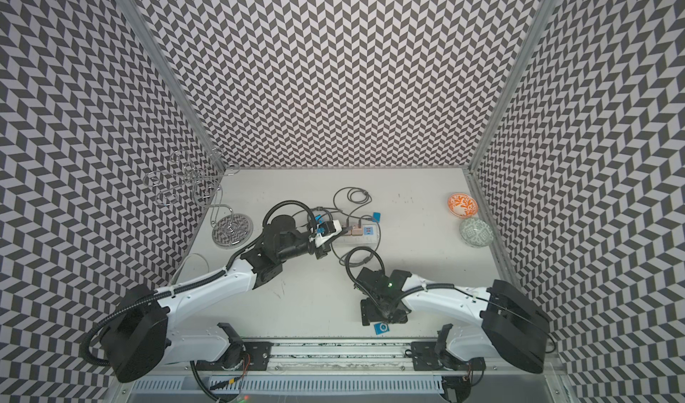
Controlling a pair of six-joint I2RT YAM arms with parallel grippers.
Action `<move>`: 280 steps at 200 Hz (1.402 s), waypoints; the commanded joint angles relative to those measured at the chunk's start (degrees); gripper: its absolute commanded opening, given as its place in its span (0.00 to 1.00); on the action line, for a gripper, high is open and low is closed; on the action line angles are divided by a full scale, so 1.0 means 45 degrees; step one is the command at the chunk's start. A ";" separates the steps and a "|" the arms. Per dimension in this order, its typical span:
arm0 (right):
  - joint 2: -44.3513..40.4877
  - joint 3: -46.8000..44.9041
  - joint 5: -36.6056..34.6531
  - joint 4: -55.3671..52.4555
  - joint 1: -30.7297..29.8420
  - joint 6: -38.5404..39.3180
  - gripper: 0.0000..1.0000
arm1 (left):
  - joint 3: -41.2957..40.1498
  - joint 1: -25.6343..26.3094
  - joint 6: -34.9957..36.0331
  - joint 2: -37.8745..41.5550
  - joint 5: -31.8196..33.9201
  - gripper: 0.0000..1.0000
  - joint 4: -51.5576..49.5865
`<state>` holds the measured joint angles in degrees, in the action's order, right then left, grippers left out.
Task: Charge mp3
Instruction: Move the mp3 player to the center of the board.
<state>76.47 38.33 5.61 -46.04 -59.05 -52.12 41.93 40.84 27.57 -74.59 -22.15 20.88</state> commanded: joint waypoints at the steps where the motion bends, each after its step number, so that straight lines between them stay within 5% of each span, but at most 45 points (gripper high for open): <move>1: 0.0153 0.0219 -0.0221 -0.0307 -0.0159 -0.0233 0.84 | 0.0280 -0.0030 0.0151 0.0147 0.0025 0.05 -0.0188; 196: 0.2441 0.1315 0.0265 -0.1276 0.0010 0.1554 0.72 | 0.0131 -0.0208 0.0455 0.0639 0.0290 0.05 -0.0198; 280: 0.2739 0.1650 0.0514 -0.1175 0.0035 0.1737 0.52 | 0.0147 -0.0347 0.0397 0.0487 0.0212 0.05 -0.0110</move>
<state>87.57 45.23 7.31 -53.30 -59.05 -44.45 41.93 39.75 29.06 -72.69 -20.69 19.64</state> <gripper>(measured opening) 0.556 0.091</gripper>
